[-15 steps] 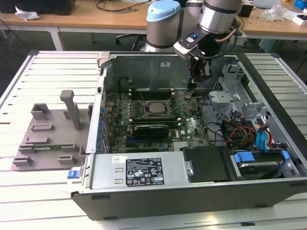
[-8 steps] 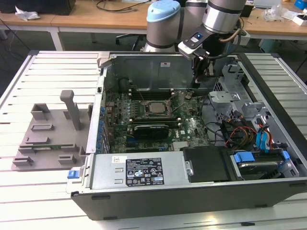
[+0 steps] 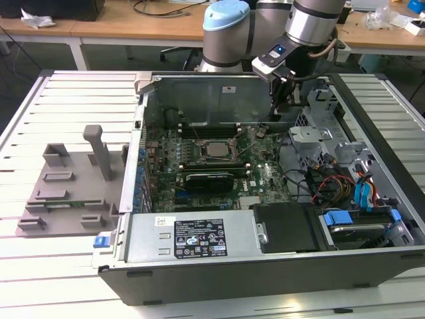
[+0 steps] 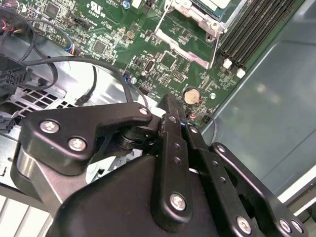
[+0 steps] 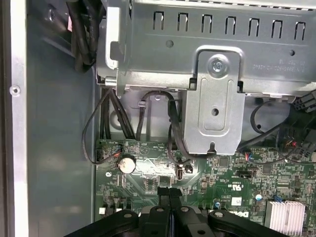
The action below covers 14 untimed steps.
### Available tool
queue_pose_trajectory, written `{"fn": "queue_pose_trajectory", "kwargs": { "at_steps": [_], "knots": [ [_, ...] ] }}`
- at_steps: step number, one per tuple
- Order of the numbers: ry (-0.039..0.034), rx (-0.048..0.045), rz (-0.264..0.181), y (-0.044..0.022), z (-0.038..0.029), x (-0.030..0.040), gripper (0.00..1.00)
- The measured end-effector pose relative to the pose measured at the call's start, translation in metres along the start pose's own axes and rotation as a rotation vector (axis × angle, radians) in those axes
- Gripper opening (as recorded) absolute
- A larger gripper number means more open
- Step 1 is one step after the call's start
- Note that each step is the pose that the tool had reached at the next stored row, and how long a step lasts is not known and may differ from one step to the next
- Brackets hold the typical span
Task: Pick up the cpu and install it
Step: 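Close the cpu cover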
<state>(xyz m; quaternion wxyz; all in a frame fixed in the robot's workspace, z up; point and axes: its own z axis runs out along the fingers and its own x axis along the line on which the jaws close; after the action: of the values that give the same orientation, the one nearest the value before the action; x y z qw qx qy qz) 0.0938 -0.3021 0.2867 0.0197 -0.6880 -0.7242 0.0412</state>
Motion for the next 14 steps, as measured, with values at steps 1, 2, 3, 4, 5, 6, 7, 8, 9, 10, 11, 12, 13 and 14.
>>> {"fn": "queue_pose_trajectory", "kwargs": {
  "at_steps": [1,2,3,4,5,6,7,8,9,10,11,12,13,14],
  "knots": [
    [0.0000,0.0001,0.000,0.0011,0.0007,0.0007,0.11],
    [0.0000,0.0004,0.000,0.0017,0.0026,0.0014,0.11],
    [0.0001,0.0004,0.000,0.0018,0.0044,0.0016,0.11],
    [0.0000,0.0004,0.000,0.0020,0.0060,0.0017,0.11],
    [0.0001,0.0005,0.000,0.0021,0.0089,0.0018,0.11],
    [0.0000,0.0005,0.000,0.0019,0.0105,0.0019,0.11],
    [0.0000,0.0006,0.000,0.0018,0.0118,0.0019,0.11],
    [0.0000,0.0005,0.000,0.0017,0.0129,0.0019,0.11],
    [0.0000,0.0005,0.000,0.0016,0.0139,0.0020,0.11],
    [0.0000,0.0005,0.000,0.0017,0.0143,0.0020,0.11],
    [-0.0003,0.0005,0.000,0.0017,0.0143,0.0020,0.11],
    [-0.0003,0.0005,0.000,0.0017,0.0143,0.0020,0.11],
    [-0.0002,0.0005,0.000,0.0017,0.0144,0.0020,0.11],
    [0.0000,0.0005,0.000,0.0017,0.0145,0.0020,0.11]
  ]
}}
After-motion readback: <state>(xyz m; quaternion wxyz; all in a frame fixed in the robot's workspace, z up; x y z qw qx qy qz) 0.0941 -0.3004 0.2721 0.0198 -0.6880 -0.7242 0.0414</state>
